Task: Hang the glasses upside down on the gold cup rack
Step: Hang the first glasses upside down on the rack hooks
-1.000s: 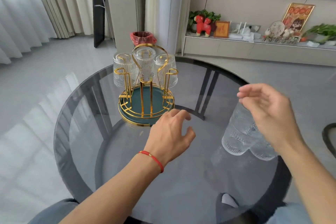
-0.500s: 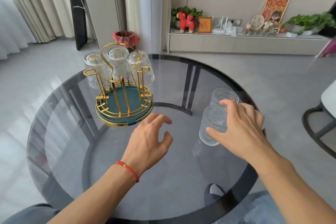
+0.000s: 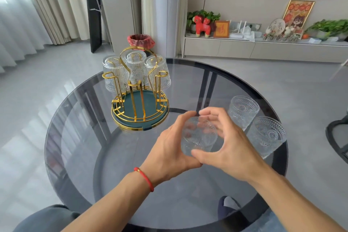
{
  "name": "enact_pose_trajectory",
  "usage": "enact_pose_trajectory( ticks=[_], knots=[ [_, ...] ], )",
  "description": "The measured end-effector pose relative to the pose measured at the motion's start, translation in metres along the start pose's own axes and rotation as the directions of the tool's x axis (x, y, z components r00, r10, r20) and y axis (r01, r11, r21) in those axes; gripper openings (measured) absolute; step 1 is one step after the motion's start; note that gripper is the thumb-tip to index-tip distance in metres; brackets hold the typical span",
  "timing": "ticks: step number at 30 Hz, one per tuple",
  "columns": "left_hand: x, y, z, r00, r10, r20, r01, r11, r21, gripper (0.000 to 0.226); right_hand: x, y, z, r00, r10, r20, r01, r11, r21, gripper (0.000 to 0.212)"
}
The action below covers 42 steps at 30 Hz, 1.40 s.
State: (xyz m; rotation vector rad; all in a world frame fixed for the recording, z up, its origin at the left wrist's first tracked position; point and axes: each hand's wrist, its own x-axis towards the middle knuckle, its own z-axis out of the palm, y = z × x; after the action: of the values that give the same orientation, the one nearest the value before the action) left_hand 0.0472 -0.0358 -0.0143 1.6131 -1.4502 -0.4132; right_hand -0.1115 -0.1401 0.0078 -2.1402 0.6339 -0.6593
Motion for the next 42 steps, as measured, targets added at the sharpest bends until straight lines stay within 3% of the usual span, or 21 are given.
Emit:
enact_pose_trajectory(
  ticks=[4, 7, 10, 12, 16, 19, 23, 24, 26, 28, 34, 37, 42],
  knots=[
    [-0.001, 0.000, -0.012, 0.969, -0.161, -0.188, 0.121, 0.970, -0.209, 0.086, 0.009, -0.006, 0.009, 0.997, 0.014, 0.071, -0.029, 0.977, 0.210, 0.074],
    [0.004, 0.002, -0.023, 0.893, -0.360, -0.272, 0.206, 0.861, -0.464, 0.084, 0.016, -0.009, 0.013, 0.972, 0.200, 0.127, -0.228, 0.935, 0.271, 0.053],
    [0.008, -0.001, -0.030, 0.847, -0.488, -0.211, 0.228, 0.692, -0.685, 0.087, 0.021, -0.007, 0.026, 0.916, 0.328, 0.231, -0.399, 0.804, 0.440, 0.047],
    [0.008, 0.000, -0.030, 0.843, -0.510, -0.172, 0.199, 0.592, -0.781, 0.088, 0.024, -0.006, 0.032, 0.923, 0.298, 0.242, -0.384, 0.742, 0.550, 0.051],
    [0.005, 0.000, -0.032, 0.853, -0.504, -0.136, 0.190, 0.542, -0.819, 0.089, 0.033, -0.006, 0.031, 0.942, 0.239, 0.237, -0.336, 0.660, 0.671, 0.040],
    [0.004, -0.002, -0.038, 0.879, -0.466, -0.101, 0.273, 0.666, -0.694, 0.086, 0.039, -0.005, 0.022, 0.956, 0.243, 0.163, -0.286, 0.654, 0.700, 0.050],
    [0.005, -0.007, -0.049, 0.879, -0.472, -0.068, 0.404, 0.813, -0.420, 0.082, 0.046, -0.013, 0.009, 0.967, 0.250, -0.054, -0.167, 0.777, 0.607, 0.057],
    [0.006, -0.010, -0.053, 0.874, -0.477, -0.089, 0.435, 0.852, -0.293, 0.079, 0.049, -0.018, 0.006, 0.966, 0.234, -0.107, -0.135, 0.813, 0.566, 0.060],
    [0.006, -0.018, -0.061, 0.896, -0.424, -0.129, 0.441, 0.885, 0.153, 0.070, 0.060, -0.032, 0.003, 0.966, 0.172, -0.194, -0.052, 0.862, 0.505, 0.062],
    [0.003, -0.024, -0.066, 0.915, -0.393, -0.089, 0.386, 0.794, 0.469, 0.062, 0.075, -0.054, 0.003, 0.970, 0.059, -0.236, 0.057, 0.887, 0.457, 0.062],
    [0.004, -0.036, -0.068, 0.880, -0.476, 0.015, 0.367, 0.697, 0.616, 0.055, 0.141, -0.132, 0.030, 0.945, -0.278, -0.172, 0.297, 0.950, 0.095, 0.061],
    [0.002, -0.040, -0.066, 0.871, -0.489, 0.048, 0.349, 0.685, 0.639, 0.056, 0.167, -0.153, 0.056, 0.942, -0.326, -0.081, 0.321, 0.945, -0.063, 0.063],
    [-0.001, -0.043, -0.070, 0.878, -0.474, 0.060, 0.336, 0.702, 0.628, 0.058, 0.191, -0.148, 0.084, 0.948, -0.317, -0.027, 0.308, 0.936, -0.169, 0.068]
  ],
)
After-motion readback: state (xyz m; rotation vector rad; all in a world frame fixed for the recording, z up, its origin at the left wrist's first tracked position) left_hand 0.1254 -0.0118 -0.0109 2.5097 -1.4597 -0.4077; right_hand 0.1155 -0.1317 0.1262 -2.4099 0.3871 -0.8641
